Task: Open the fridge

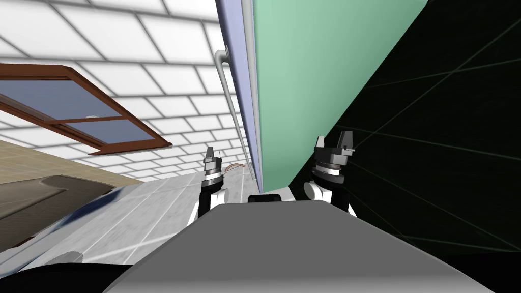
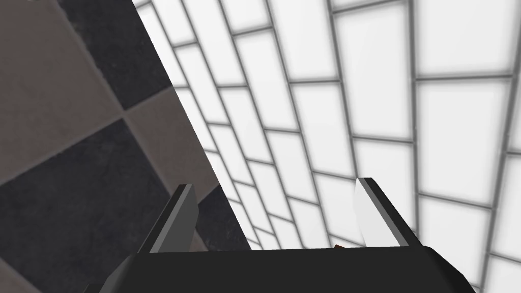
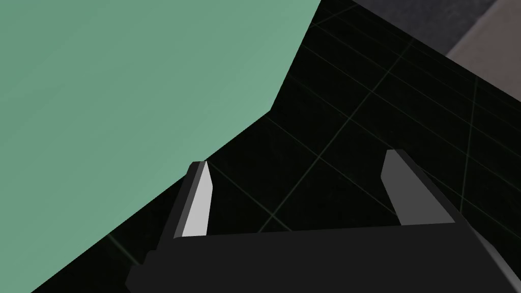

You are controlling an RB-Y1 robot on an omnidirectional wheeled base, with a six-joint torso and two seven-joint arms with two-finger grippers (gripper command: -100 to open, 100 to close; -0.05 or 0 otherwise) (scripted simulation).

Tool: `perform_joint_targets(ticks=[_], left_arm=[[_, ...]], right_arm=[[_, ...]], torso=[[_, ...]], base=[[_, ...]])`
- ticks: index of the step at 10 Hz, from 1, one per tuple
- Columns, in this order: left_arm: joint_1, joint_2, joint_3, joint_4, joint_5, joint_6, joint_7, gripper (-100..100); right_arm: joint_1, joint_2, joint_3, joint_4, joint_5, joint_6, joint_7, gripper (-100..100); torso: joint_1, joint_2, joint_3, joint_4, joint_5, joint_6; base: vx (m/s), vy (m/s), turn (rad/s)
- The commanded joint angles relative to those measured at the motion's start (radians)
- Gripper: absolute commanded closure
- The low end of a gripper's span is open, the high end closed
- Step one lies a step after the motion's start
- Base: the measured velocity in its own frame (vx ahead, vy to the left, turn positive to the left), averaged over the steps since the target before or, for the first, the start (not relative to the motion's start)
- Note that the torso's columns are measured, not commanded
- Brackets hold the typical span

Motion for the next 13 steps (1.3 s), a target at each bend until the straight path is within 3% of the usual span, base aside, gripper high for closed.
perform_joint_targets(ticks=[1,9,10,13], left_arm=[[0.000,0.000,0.000,0.000,0.000,0.000,0.000,0],[0.000,0.000,0.000,0.000,0.000,0.000,0.000,0],[0.000,0.000,0.000,0.000,0.000,0.000,0.000,0],[0.000,0.000,0.000,0.000,0.000,0.000,0.000,0]], right_arm=[[0.000,0.000,0.000,0.000,0.000,0.000,0.000,0],[0.000,0.000,0.000,0.000,0.000,0.000,0.000,0],[-0.009,-0.031,0.004,-0.005,-0.016,-0.006,-0.002,-100],[-0.045,-0.091,0.020,-0.021,-0.086,-0.032,-0.010,-100]], torso=[[0.000,0.040,-0.082,0.041,0.000,0.000],[0.000,0.618,-1.234,0.617,0.000,0.000],[0.000,0.691,-1.382,0.691,0.000,0.000],[0.000,0.737,-1.475,0.737,0.000,0.000]], base=[[0.000,0.000,0.000],[0.000,0.000,0.000],[0.002,0.000,0.060],[-0.012,-0.002,0.139]])
